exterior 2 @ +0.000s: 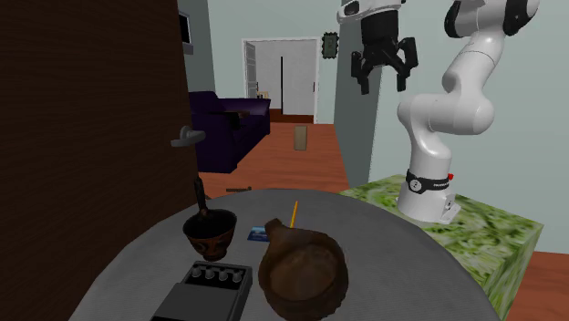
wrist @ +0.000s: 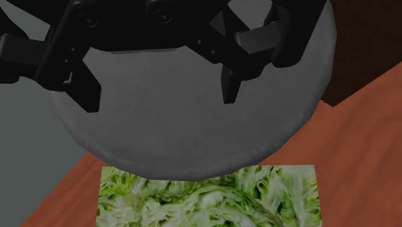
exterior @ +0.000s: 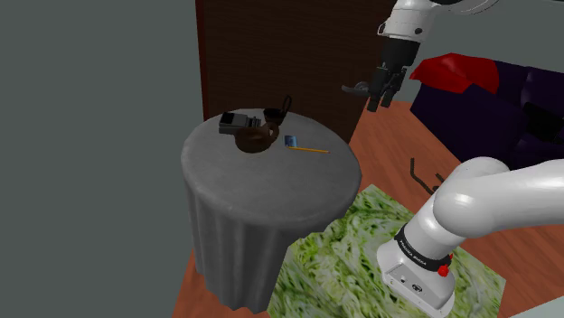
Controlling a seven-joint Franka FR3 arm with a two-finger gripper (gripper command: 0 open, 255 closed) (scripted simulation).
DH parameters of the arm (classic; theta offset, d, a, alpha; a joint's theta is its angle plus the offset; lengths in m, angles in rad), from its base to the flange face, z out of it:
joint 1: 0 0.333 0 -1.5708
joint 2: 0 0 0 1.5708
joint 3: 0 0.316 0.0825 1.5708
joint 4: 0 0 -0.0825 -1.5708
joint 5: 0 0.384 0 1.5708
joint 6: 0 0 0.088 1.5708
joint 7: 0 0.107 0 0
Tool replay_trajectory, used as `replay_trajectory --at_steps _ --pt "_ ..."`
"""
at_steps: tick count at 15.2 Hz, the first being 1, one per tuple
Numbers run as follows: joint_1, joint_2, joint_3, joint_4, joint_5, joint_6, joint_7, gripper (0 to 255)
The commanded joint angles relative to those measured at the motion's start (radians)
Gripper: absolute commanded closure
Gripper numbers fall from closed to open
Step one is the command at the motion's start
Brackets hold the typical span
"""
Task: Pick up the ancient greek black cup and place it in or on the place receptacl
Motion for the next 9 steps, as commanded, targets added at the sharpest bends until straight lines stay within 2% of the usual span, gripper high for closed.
replay_trajectory --at_steps 1,9 --pt "0.000 0.000 0.000 0.000 0.000 0.000 0.000 0" --pt "-0.001 0.239 -0.047 0.026 0.002 0.272 -0.054 0"
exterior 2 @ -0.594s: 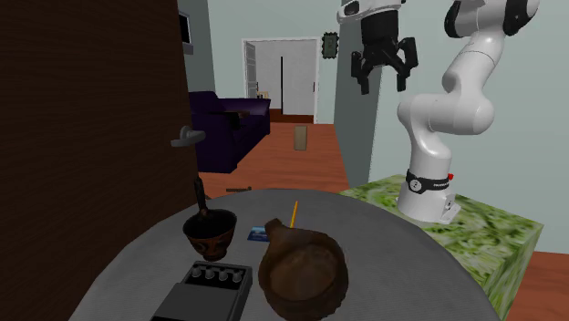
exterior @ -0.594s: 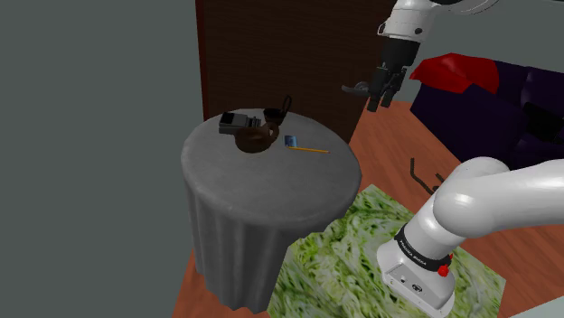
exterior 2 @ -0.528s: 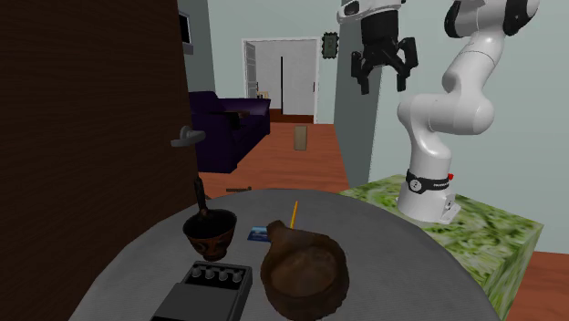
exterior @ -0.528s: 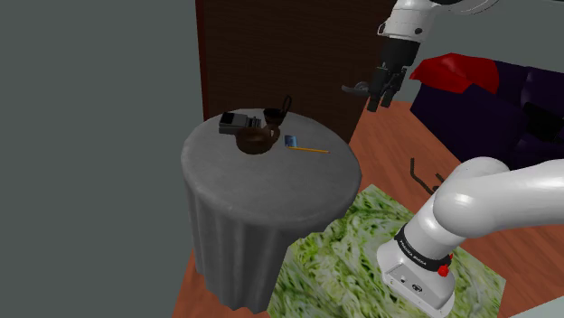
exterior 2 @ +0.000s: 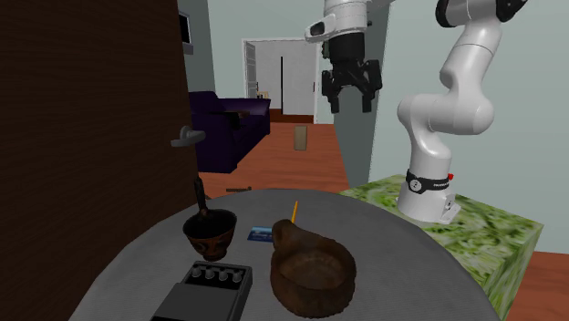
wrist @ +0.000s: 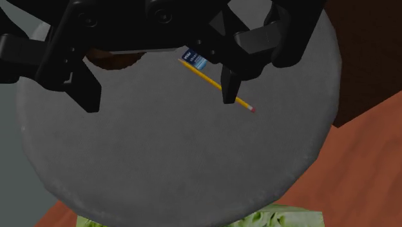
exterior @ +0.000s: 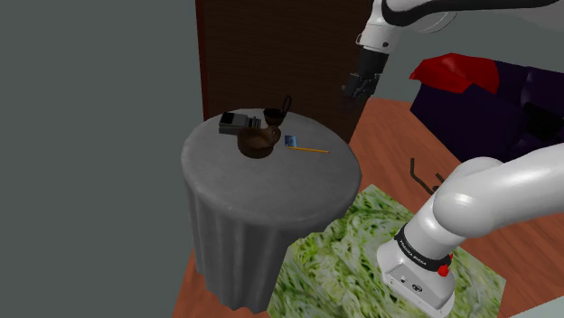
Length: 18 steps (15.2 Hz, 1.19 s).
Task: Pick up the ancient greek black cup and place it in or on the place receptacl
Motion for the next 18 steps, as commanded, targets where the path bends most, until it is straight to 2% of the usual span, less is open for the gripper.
replay_trajectory --at_steps 1,10,18 --pt "0.005 0.070 -0.007 0.021 0.009 0.066 -0.007 0" --pt "0.014 0.382 -0.057 0.168 0.067 0.293 -0.085 0" --pt "0.006 0.670 -0.081 0.387 0.164 0.406 -0.168 0"
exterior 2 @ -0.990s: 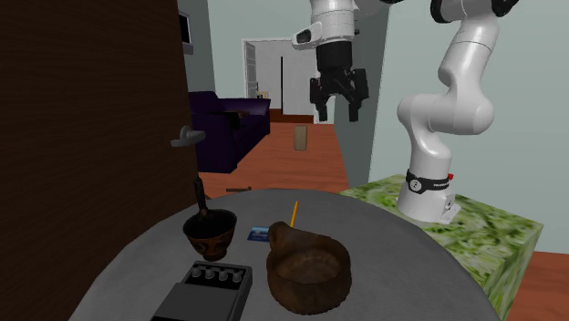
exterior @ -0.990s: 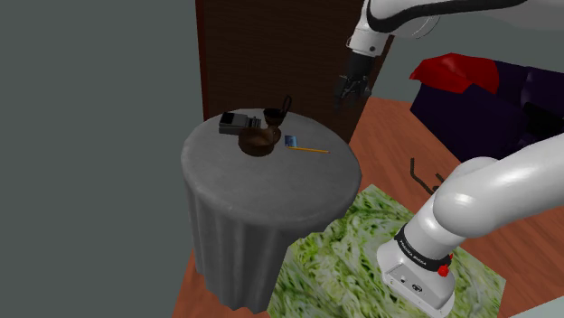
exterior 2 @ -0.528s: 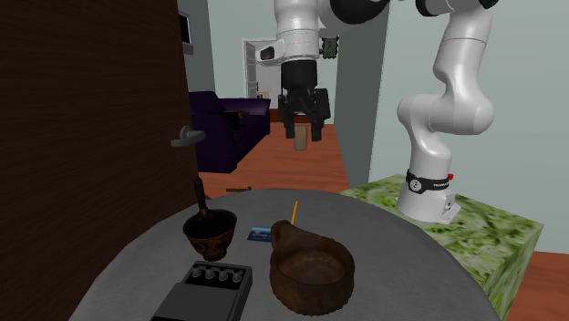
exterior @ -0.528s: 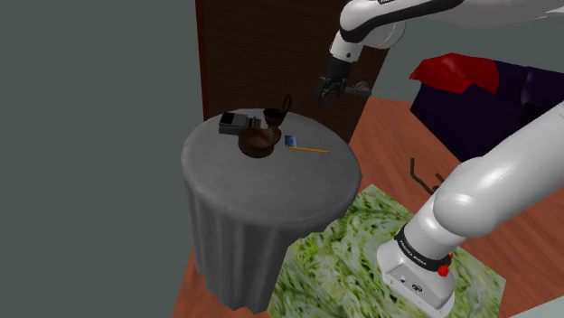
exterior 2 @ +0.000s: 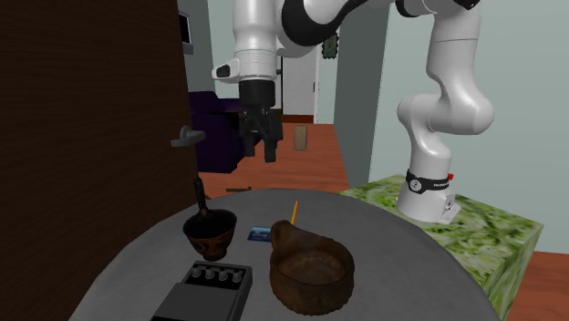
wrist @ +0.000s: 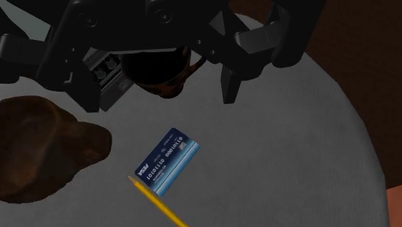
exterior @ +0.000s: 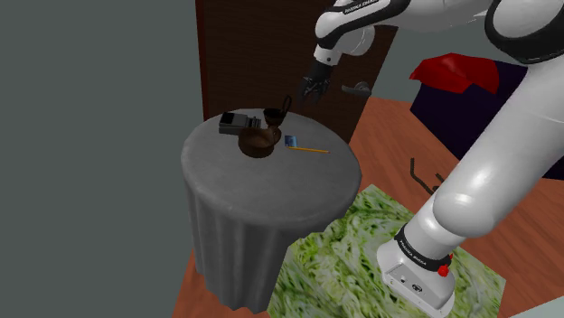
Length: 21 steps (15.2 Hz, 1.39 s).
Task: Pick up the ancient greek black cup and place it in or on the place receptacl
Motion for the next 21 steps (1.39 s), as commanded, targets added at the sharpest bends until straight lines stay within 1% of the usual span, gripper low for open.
replay_trajectory --at_steps 1,8,9,16,21 --pt "-0.005 0.074 -0.002 0.066 0.028 0.020 -0.019 0" --pt "-0.045 0.333 0.009 0.342 0.113 0.040 -0.069 0" --pt "-0.048 0.346 0.010 0.357 0.116 0.040 -0.071 0" --pt "-0.045 0.401 0.023 0.338 0.136 0.113 -0.083 0" --pt "-0.045 0.401 0.023 0.338 0.136 0.113 -0.083 0"
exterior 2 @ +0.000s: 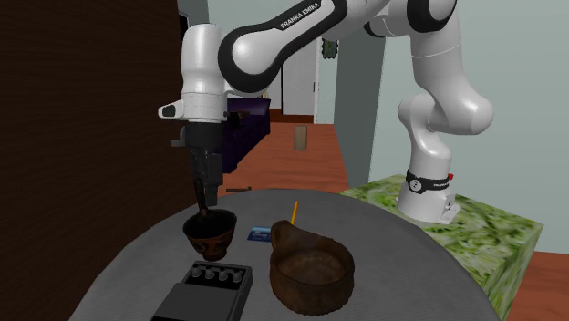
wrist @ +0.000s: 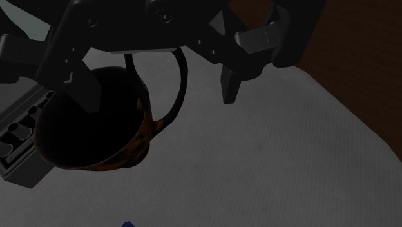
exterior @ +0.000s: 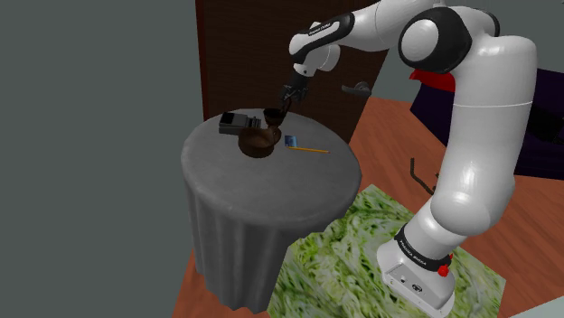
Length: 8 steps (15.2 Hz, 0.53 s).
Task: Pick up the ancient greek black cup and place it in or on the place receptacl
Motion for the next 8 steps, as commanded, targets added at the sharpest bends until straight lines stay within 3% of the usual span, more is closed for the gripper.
replay_trajectory --at_steps 1,3,4,8 --pt "0.000 0.000 0.000 0.000 0.000 0.000 0.000 0" --pt "0.000 0.000 0.000 0.000 0.000 0.000 0.000 0" --pt "0.000 0.000 0.000 0.000 0.000 0.000 0.000 255" --pt "0.000 0.000 0.000 0.000 0.000 0.000 0.000 255"
